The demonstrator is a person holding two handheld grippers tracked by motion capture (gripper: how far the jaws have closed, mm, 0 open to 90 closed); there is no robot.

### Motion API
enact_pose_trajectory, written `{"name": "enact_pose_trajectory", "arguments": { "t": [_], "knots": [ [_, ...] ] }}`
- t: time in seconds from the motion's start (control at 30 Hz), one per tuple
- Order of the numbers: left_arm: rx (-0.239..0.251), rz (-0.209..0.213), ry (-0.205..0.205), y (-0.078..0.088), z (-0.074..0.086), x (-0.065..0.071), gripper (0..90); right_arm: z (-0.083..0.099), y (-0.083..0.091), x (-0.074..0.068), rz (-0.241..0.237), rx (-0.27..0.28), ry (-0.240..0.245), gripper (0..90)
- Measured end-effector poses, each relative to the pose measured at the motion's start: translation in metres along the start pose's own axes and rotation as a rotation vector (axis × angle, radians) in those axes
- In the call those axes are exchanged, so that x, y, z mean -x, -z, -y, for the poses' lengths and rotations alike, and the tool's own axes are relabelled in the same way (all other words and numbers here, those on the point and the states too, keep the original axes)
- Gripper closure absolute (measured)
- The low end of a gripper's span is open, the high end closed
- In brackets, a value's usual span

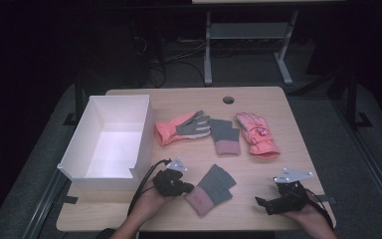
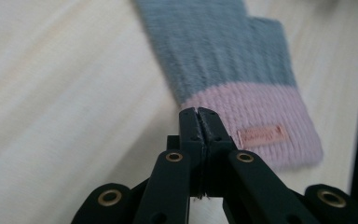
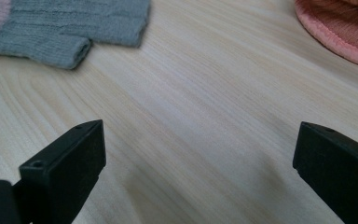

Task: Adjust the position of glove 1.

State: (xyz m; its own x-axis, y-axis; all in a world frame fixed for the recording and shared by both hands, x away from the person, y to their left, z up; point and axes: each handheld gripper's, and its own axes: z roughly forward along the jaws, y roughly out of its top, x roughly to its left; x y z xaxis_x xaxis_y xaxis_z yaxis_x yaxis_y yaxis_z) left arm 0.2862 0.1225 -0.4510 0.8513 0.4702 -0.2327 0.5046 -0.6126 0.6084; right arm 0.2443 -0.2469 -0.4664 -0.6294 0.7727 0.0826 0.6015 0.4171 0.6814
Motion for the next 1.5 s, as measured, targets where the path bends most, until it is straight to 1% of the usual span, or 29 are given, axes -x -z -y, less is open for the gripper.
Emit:
{"name": "enact_pose_trajectory", "arguments": {
  "t": [0.1, 0.13, 0.27, 0.4, 0.43, 0.47, 0.6, 0.63, 0.7, 0.8, 0.83, 0.9, 0.93, 1.0, 1.1, 1.2, 1.37, 1.5],
  "knots": [
    [-0.014, 0.027, -0.019, -0.001, 0.002, 0.006, 88.8, 0.0, -0.001, 0.001, -0.001, 0.003, 0.004, 2.1],
    [-0.013, 0.034, -0.022, -0.002, 0.001, 0.008, 88.8, 0.0, -0.001, 0.001, -0.001, 0.002, 0.004, 2.1],
    [-0.017, 0.068, -0.039, -0.008, -0.003, 0.016, 88.8, 0.0, 0.0, 0.0, 0.002, -0.001, -0.003, 2.1],
    [-0.032, 0.105, -0.077, -0.015, -0.006, 0.029, 88.8, 0.0, 0.0, 0.0, -0.001, -0.002, -0.003, 2.1],
    [-0.037, 0.11, -0.083, -0.017, -0.007, 0.031, 88.8, 0.0, 0.0, 0.0, 0.0, 0.004, 0.009, 2.1],
    [-0.041, 0.115, -0.095, -0.019, -0.008, 0.034, 88.8, 0.0, 0.0, 0.0, 0.0, 0.001, 0.007, 2.1],
    [-0.037, 0.143, -0.109, -0.028, -0.013, 0.041, 88.7, 0.0, 0.0, 0.0, -0.001, 0.003, 0.005, 2.1],
    [-0.036, 0.148, -0.116, -0.03, -0.016, 0.042, 88.7, 0.0, 0.0, 0.0, -0.002, 0.0, -0.002, 2.1],
    [-0.041, 0.158, -0.138, -0.035, -0.021, 0.044, 88.7, 0.0, -0.001, 0.001, -0.001, 0.002, 0.002, 2.1],
    [-0.039, 0.167, -0.161, -0.044, -0.029, 0.047, 88.7, 0.0, -0.001, 0.001, -0.001, 0.002, 0.003, 2.1],
    [-0.038, 0.17, -0.158, -0.047, -0.031, 0.048, 88.7, -0.001, -0.001, 0.001, -0.002, 0.003, 0.003, 2.1],
    [-0.036, 0.181, -0.168, -0.052, -0.036, 0.049, 88.7, 0.0, 0.0, 0.001, -0.001, 0.003, 0.002, 2.1],
    [-0.036, 0.181, -0.168, -0.052, -0.036, 0.049, 88.7, 0.0, 0.0, 0.001, 0.0, 0.003, 0.002, 2.1],
    [-0.031, 0.19, -0.186, -0.062, -0.045, 0.053, 88.7, 0.0, 0.0, 0.001, -0.001, 0.0, -0.001, 2.1],
    [-0.034, 0.192, -0.193, -0.065, -0.048, 0.054, 88.7, 0.0, 0.0, 0.001, -0.001, 0.002, -0.002, 2.1],
    [-0.028, 0.2, -0.205, -0.074, -0.055, 0.057, 88.8, 0.0, 0.0, 0.002, -0.002, 0.001, 0.002, 2.1],
    [-0.026, 0.204, -0.21, -0.08, -0.062, 0.058, 88.8, 0.0, 0.0, 0.002, -0.001, 0.004, 0.003, 2.1],
    [-0.023, 0.193, -0.22, -0.078, -0.062, 0.058, 88.0, 0.001, 0.001, 0.003, 0.0, 0.006, -0.003, 2.1]
  ]
}}
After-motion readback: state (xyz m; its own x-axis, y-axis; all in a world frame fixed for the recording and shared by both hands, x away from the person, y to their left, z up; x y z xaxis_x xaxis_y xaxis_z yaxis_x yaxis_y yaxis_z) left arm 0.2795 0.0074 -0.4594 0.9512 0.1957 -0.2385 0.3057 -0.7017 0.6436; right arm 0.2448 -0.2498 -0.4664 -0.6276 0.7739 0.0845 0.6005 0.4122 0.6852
